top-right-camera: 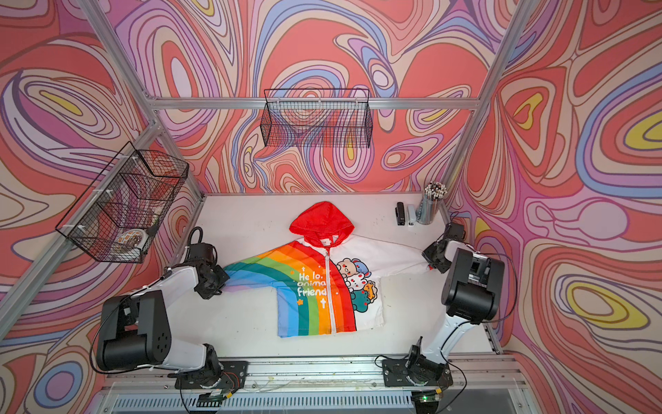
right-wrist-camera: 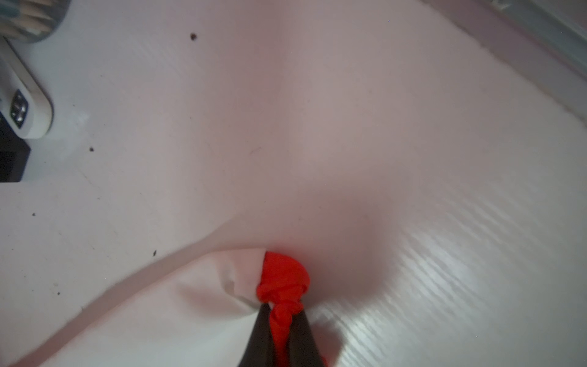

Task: Unzip the jacket
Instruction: Flatten out the jacket at the center of the board.

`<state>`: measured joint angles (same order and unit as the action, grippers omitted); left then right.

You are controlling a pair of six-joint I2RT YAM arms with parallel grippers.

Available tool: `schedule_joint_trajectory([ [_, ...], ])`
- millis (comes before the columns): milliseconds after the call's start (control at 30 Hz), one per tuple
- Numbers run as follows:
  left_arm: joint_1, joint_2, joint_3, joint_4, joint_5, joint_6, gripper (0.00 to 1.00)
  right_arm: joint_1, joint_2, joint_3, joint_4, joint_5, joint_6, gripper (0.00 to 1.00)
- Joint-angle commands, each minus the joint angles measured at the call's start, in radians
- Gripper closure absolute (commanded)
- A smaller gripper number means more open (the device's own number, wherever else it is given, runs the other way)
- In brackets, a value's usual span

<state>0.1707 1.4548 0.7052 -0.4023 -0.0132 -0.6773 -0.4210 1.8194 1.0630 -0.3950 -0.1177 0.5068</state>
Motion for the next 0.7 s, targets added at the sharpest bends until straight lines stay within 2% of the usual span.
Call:
schedule_joint_trajectory([
  [0,0.026,-0.005,0.003,-0.007,-0.019,-0.004,0.98,-0.022,-0.015,-0.04,-0.022,0.052,0.013,1.0],
  [33,0.027,-0.016,0.005,-0.012,-0.015,-0.003,0.91,-0.022,-0.029,-0.051,-0.011,0.044,0.013,0.95],
  [100,0.026,-0.062,0.006,-0.023,-0.01,-0.005,0.72,-0.022,-0.086,-0.074,0.014,0.028,0.013,0.69],
  [167,0.026,-0.124,0.016,-0.053,-0.025,-0.007,0.49,-0.022,-0.148,-0.087,0.019,0.031,0.015,0.49],
  [200,0.026,-0.163,0.024,-0.075,-0.033,-0.008,0.35,-0.022,-0.188,-0.096,0.016,0.033,0.017,0.42],
  [267,0.026,-0.239,0.035,-0.112,-0.037,-0.01,0.2,-0.016,-0.271,-0.121,0.008,0.032,0.018,0.34],
  [333,0.019,-0.32,0.039,-0.144,-0.042,-0.013,0.15,0.001,-0.356,-0.146,-0.014,0.021,0.008,0.33],
  [433,-0.058,-0.426,0.062,-0.19,-0.103,-0.004,0.15,0.077,-0.47,-0.182,-0.057,-0.089,-0.03,0.42],
  [567,-0.23,-0.445,0.125,-0.225,-0.186,-0.012,0.2,0.304,-0.548,-0.204,-0.128,-0.149,-0.036,0.46],
  [667,-0.256,-0.43,0.144,-0.242,-0.194,-0.031,0.21,0.422,-0.564,-0.231,-0.108,-0.219,0.001,0.51],
])
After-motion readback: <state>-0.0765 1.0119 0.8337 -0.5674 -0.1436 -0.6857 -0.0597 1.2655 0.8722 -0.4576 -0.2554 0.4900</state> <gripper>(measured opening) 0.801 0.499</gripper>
